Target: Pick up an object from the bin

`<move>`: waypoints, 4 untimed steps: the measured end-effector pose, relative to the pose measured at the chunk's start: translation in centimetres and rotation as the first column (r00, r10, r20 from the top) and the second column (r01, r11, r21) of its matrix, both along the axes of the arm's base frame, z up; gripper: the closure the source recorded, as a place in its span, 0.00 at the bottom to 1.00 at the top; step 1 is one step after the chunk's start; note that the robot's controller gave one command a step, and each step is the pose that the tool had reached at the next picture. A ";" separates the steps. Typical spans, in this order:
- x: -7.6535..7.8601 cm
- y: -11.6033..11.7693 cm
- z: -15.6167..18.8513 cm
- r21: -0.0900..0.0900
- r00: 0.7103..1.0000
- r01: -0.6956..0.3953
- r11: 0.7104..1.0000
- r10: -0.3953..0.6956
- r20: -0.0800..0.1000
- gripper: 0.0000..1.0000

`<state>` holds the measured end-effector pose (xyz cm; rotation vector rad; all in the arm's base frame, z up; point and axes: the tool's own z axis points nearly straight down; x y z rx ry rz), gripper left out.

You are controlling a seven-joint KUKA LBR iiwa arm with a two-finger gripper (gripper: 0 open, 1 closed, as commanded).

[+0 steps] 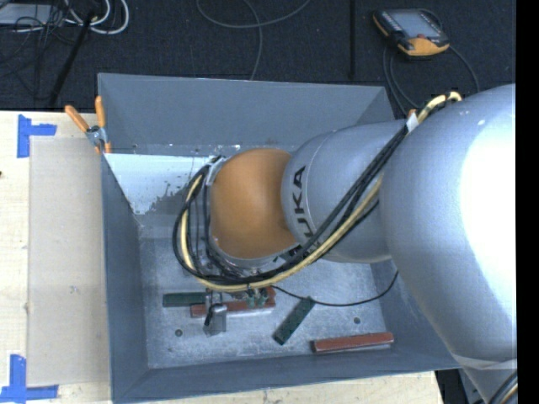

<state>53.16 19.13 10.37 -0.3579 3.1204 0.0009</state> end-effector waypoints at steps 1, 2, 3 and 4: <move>1.3 1.4 -3.5 -0.001 0.985 0.172 0.985 -0.172 -0.001 1.00; 1.3 1.4 -3.5 -0.001 0.985 0.172 0.985 -0.172 -0.001 1.00; 1.3 1.4 -3.4 -0.001 0.985 0.172 0.985 -0.172 -0.002 1.00; 2.2 1.1 0.4 0.001 0.985 0.171 0.985 -0.171 0.001 1.00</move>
Offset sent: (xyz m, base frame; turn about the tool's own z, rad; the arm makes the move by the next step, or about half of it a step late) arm 0.0000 0.0000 0.0000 0.0000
